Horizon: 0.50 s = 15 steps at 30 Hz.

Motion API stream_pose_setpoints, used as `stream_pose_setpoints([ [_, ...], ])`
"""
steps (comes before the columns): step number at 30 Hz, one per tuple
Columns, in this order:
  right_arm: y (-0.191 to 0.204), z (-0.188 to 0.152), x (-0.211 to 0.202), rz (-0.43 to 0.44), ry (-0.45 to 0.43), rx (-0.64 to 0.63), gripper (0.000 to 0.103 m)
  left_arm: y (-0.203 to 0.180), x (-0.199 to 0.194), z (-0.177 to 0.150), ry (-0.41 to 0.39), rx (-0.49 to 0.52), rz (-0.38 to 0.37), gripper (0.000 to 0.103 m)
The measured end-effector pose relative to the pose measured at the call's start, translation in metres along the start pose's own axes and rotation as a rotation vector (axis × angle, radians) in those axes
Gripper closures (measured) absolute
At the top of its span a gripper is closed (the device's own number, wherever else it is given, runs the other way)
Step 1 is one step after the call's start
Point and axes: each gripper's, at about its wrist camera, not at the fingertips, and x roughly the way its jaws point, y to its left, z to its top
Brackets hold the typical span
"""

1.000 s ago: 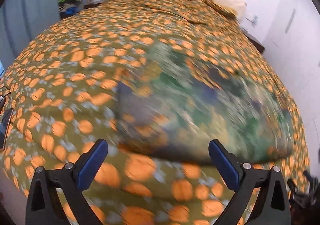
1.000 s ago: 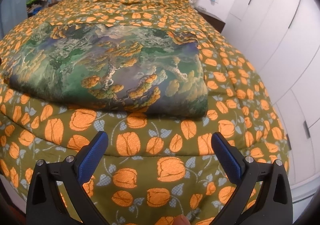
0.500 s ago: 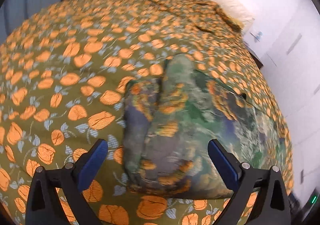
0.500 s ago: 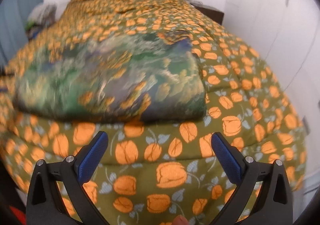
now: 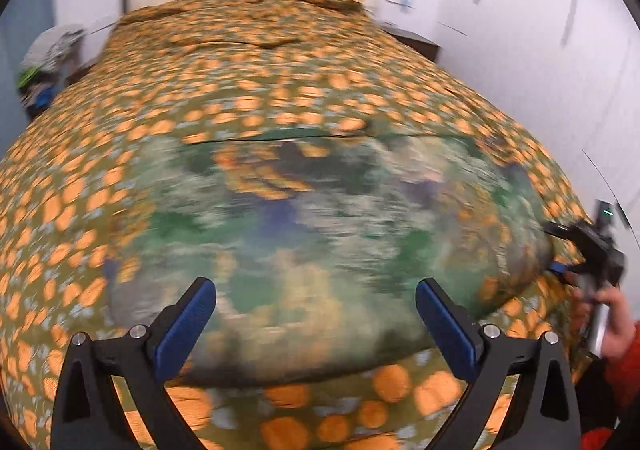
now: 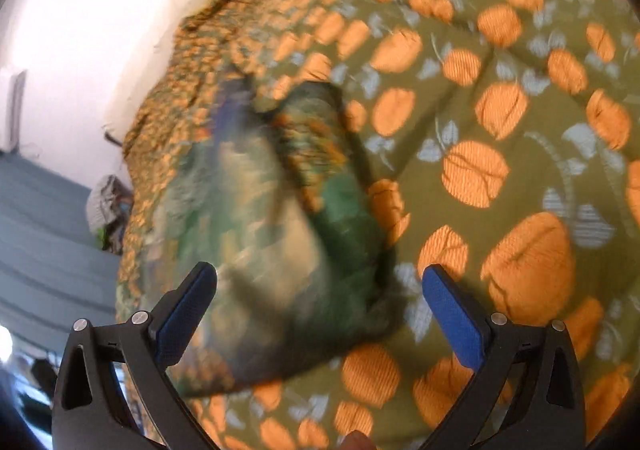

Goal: Fold large clothes

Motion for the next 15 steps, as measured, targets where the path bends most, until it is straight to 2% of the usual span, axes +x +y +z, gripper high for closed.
stream_pose_setpoints([
  [2,-0.008,0.002,0.017,0.051,0.024,0.048,0.001,-0.017,0.003,0.006,0.006,0.029,-0.011,0.002],
  [3,-0.008,0.002,0.020,0.079,0.013,0.057,0.005,-0.026,0.003,0.010,0.007,0.048,-0.014,0.002],
  [4,-0.006,0.001,0.021,0.117,0.021,0.051,0.038,-0.034,0.002,0.014,0.006,0.061,-0.021,0.002],
  [8,0.005,-0.003,0.009,0.109,0.000,0.019,0.064,-0.066,-0.006,0.041,0.012,0.105,-0.085,0.002],
  [10,0.023,-0.006,-0.008,0.091,-0.040,-0.060,0.067,-0.088,-0.010,0.057,0.020,0.142,-0.134,0.002],
  [15,0.100,-0.035,-0.051,0.047,-0.179,-0.367,0.070,-0.159,-0.015,0.101,0.059,0.263,-0.254,0.002],
])
